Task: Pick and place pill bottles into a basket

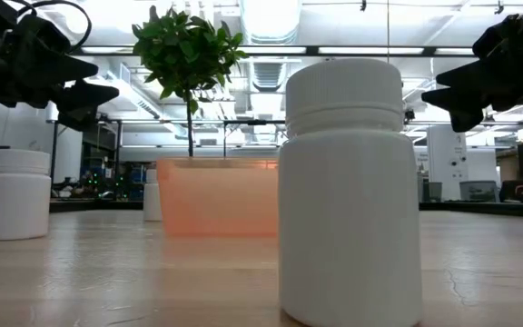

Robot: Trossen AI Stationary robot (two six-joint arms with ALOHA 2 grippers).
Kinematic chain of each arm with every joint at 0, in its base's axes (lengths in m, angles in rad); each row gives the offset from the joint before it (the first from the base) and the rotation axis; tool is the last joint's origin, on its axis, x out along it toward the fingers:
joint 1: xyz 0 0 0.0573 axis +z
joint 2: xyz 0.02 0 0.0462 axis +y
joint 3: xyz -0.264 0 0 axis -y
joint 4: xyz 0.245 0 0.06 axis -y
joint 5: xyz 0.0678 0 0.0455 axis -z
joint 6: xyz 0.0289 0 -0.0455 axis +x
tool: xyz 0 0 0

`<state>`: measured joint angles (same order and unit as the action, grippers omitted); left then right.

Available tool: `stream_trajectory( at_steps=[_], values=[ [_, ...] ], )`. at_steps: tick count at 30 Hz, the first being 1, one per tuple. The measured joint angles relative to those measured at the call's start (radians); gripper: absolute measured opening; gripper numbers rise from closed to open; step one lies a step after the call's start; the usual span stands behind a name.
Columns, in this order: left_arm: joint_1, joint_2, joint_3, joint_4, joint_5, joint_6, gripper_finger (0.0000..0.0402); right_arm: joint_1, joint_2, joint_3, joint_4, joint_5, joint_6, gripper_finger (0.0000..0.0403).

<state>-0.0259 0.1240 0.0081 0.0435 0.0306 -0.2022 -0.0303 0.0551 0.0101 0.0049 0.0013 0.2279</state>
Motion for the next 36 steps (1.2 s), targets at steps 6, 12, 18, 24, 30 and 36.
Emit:
stream_trajectory(
  at_steps=[6, 12, 18, 24, 30, 36],
  values=[
    [0.000, 0.000, 0.000, 0.000, 0.000, 0.000, 0.0212, 0.000, 0.000, 0.000, 0.000, 0.000, 0.000, 0.0192],
    [0.000, 0.000, 0.000, 0.000, 0.000, 0.000, 0.0212, 0.000, 0.000, 0.000, 0.000, 0.000, 0.000, 0.0192],
    [0.000, 0.000, 0.000, 0.000, 0.000, 0.000, 0.0212, 0.000, 0.000, 0.000, 0.000, 0.000, 0.000, 0.0192],
    [0.000, 0.000, 0.000, 0.000, 0.000, 0.000, 0.0212, 0.000, 0.000, 0.000, 0.022, 0.000, 0.008, 0.0192],
    [0.000, 0.000, 0.000, 0.000, 0.000, 0.000, 0.0212, 0.000, 0.000, 0.000, 0.200, 0.002, 0.170, 0.0192],
    [0.000, 0.000, 0.000, 0.000, 0.000, 0.000, 0.0212, 0.000, 0.000, 0.000, 0.498, 0.002, 0.177, 0.0192]
  ],
)
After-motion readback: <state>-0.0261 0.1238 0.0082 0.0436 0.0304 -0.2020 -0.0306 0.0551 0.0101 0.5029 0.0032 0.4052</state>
